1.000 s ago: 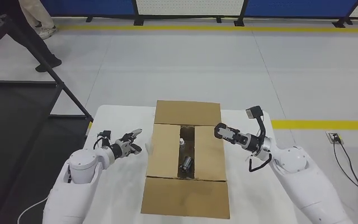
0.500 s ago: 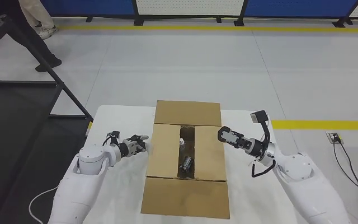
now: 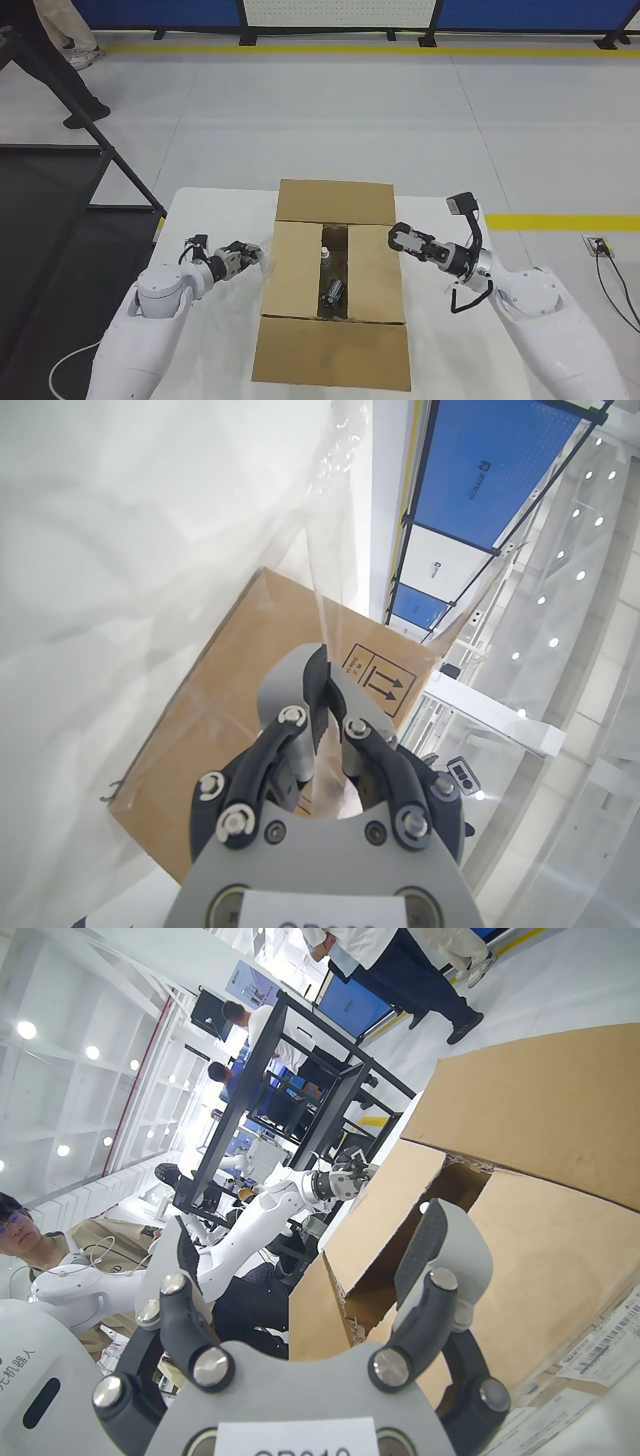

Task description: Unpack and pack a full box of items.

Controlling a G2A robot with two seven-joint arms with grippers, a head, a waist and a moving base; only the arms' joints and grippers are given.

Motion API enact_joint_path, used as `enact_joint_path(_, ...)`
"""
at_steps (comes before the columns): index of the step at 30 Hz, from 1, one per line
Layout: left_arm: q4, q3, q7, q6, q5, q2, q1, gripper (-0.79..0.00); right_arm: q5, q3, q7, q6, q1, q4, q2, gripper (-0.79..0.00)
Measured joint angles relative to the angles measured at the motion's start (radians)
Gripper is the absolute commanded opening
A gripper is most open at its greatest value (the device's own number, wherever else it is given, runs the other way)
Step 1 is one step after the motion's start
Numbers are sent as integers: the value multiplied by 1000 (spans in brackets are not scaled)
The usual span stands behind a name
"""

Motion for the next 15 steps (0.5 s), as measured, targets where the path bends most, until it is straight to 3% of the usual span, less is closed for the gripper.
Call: enact_joint_path(15, -206, -60, 152, 0, 2, 14, 146, -785, 20, -18, 37, -19, 46, 58, -15, 0)
